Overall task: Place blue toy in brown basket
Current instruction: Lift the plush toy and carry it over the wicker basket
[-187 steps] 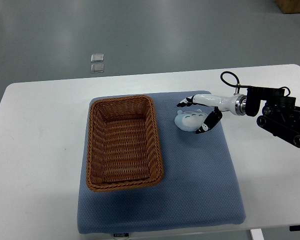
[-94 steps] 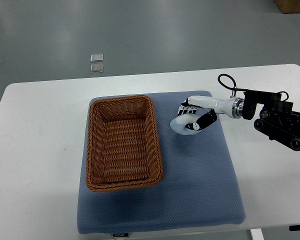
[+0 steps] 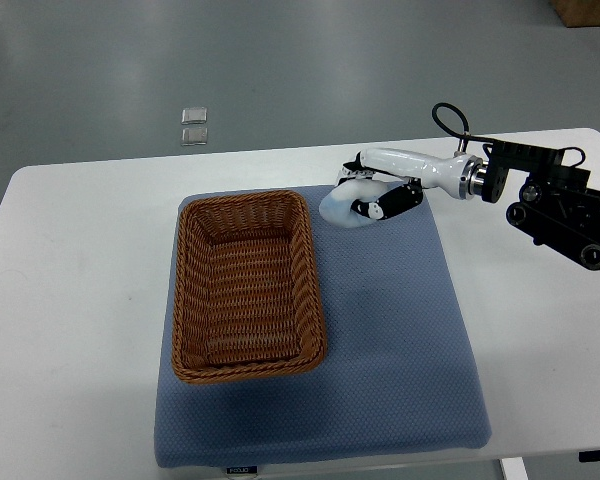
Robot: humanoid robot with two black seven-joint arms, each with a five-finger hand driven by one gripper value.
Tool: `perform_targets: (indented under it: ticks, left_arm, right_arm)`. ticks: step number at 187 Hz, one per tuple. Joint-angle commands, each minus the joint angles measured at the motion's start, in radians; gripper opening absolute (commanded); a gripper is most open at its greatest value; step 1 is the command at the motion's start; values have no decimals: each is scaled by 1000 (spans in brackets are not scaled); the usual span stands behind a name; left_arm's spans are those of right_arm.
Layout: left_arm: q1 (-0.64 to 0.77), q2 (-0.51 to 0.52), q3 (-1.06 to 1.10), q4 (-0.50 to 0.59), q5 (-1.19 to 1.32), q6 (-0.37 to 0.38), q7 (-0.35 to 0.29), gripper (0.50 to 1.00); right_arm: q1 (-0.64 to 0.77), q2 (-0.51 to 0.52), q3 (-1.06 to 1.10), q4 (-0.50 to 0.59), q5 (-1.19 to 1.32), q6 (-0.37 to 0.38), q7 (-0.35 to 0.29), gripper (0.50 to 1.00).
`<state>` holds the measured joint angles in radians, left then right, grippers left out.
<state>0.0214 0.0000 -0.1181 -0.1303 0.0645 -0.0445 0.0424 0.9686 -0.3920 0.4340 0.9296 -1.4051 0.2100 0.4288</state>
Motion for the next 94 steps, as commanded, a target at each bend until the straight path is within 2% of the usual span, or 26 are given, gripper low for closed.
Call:
perform_targets:
  ticks: [1, 46, 70, 94]
  left_arm:
    - [0, 0, 0, 0, 0, 2, -1, 1000]
    - [0, 0, 0, 0, 0, 0, -1, 1000]
    - [0, 0, 0, 0, 0, 0, -1, 1000]
    - [0, 0, 0, 0, 0, 0, -1, 1000]
  right_arm:
    - [36, 19, 25, 5, 44, -1, 24, 500]
    - [32, 180, 23, 15, 100, -6, 24, 500]
    - [4, 259, -32, 9, 92, -70, 19, 500]
    - [-7, 288, -123, -2, 84, -116, -2, 500]
